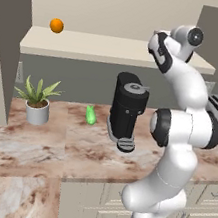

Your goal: Pick the cans from the counter and place them in their designated side in the cabinet.

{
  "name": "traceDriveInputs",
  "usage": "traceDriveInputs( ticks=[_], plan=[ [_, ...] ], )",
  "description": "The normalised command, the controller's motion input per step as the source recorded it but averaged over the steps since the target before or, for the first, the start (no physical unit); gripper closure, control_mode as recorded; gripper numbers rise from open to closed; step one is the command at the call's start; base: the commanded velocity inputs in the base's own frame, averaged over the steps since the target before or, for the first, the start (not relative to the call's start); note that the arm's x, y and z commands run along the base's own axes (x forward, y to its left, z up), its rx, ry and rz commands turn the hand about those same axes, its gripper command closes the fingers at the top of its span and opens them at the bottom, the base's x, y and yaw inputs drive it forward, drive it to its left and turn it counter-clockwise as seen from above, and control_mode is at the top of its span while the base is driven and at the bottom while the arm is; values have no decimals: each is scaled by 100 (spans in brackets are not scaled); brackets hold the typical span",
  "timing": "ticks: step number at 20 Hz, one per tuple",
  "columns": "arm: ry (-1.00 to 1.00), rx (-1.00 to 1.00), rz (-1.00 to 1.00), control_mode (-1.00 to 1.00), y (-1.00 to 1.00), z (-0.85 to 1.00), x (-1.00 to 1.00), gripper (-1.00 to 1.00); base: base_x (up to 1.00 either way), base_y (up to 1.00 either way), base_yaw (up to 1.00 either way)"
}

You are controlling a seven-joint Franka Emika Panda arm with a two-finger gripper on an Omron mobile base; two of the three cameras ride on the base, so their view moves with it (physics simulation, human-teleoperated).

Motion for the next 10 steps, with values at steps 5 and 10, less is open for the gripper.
traceDriveInputs(
  ticks=[5, 10],
  plan=[
    [-17, 0, 7, -100, 0, 0, -18, -100, 0, 0, 0],
    [-8, 0, 6, -100, 0, 2, -32, -100, 0, 0, 0]
  ],
)
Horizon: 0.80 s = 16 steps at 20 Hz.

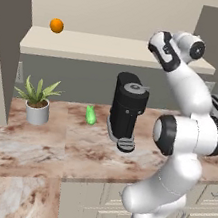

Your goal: Pick the cans from the counter and place them in their designated side in the cabinet.

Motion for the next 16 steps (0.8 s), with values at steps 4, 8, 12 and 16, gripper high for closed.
traceDriveInputs(
  ticks=[4, 8, 12, 16],
  plan=[
    [6, -4, 5, -100, 0, 5, -48, -100, 0, 0, 0],
    [13, -11, 6, -100, 3, 2, -49, -100, 0, 0, 0],
    [14, -13, 6, -100, 14, 0, -50, -100, 0, 0, 0],
    [9, -11, 5, -100, 22, 0, -58, -100, 0, 0, 0]
  ],
)
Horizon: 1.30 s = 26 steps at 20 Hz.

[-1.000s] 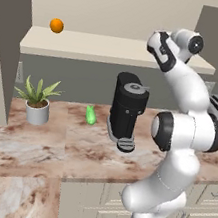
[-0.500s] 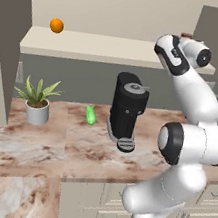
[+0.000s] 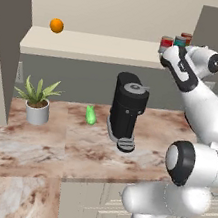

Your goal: Pick the cans from the counter and place them in their designated side in the cabinet.

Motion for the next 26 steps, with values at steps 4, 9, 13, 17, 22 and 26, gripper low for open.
traceDriveInputs(
  ticks=[4, 9, 13, 17, 22, 26],
  plan=[
    [3, -8, 3, -100, 31, 0, -68, -100, 0, 0, 0],
    [0, -3, 1, -100, 29, -1, -72, -100, 0, 0, 0],
    [0, -4, 1, -100, 20, -4, -81, -100, 0, 0, 0],
    [2, -6, 0, -100, 21, -3, -82, -100, 0, 0, 0],
    [16, -6, 0, -100, 18, -4, -76, -100, 0, 0, 0],
    [28, -7, 0, -100, 13, -8, -76, -100, 0, 0, 0]
  ],
)
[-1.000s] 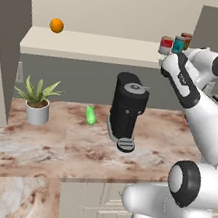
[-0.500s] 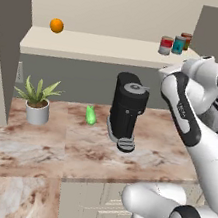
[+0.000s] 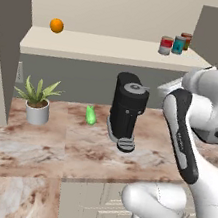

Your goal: Pick the cans from the counter and place them in their designated side in the cabinet.

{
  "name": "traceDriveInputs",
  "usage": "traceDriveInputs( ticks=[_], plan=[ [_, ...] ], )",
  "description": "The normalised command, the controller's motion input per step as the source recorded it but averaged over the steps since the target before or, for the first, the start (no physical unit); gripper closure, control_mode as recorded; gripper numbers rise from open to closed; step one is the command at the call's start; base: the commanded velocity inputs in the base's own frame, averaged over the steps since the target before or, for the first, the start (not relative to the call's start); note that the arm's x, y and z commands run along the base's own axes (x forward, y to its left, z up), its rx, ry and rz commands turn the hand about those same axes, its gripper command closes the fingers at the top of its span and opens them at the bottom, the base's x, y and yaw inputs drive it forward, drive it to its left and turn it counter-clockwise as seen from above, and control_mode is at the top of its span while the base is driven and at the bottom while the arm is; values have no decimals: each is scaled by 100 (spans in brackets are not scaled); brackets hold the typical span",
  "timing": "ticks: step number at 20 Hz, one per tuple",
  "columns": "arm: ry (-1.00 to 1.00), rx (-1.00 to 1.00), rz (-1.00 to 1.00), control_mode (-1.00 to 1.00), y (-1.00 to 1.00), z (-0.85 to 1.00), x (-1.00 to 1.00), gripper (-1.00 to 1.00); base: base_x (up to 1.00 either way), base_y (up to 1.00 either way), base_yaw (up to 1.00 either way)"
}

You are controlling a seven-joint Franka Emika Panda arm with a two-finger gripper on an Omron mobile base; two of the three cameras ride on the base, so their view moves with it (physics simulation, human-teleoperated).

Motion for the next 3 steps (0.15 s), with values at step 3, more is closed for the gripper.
traceDriveInputs(
  ticks=[3],
  plan=[
    [10, -8, 2, -100, 2, -33, -95, -100, 0, 0, 0]
  ],
)
